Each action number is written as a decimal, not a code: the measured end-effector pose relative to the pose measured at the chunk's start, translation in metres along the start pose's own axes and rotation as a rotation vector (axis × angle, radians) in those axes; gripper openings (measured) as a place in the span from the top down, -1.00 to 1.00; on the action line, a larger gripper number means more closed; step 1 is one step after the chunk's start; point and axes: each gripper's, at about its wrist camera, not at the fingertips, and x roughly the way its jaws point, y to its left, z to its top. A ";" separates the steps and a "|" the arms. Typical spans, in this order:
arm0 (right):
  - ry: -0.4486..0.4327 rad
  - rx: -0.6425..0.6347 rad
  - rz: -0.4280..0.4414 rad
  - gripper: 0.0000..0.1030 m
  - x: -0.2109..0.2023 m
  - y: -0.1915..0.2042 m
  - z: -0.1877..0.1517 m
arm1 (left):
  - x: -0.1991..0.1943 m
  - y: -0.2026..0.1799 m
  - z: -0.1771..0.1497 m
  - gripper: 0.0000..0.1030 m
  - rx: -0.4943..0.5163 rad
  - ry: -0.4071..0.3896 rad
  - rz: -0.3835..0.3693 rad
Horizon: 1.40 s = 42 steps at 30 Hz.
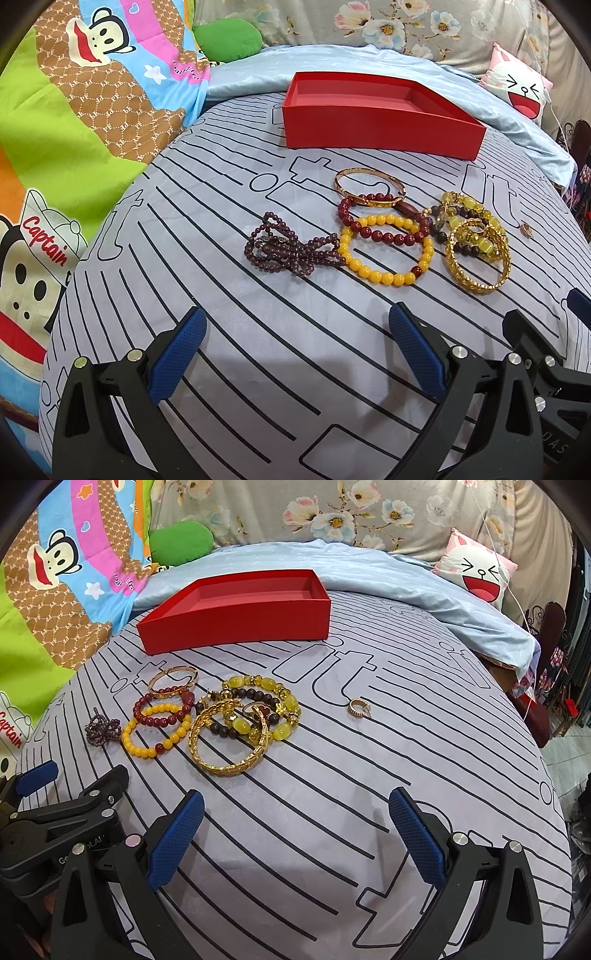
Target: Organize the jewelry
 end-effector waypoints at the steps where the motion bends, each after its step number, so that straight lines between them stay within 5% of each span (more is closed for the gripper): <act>1: 0.001 0.000 0.000 -0.88 0.000 0.001 0.001 | 0.000 0.000 0.000 -0.83 0.000 0.000 0.000; 42: 0.004 0.003 0.000 -0.87 -0.001 -0.001 -0.001 | -0.001 0.000 0.002 -0.83 0.004 -0.002 0.002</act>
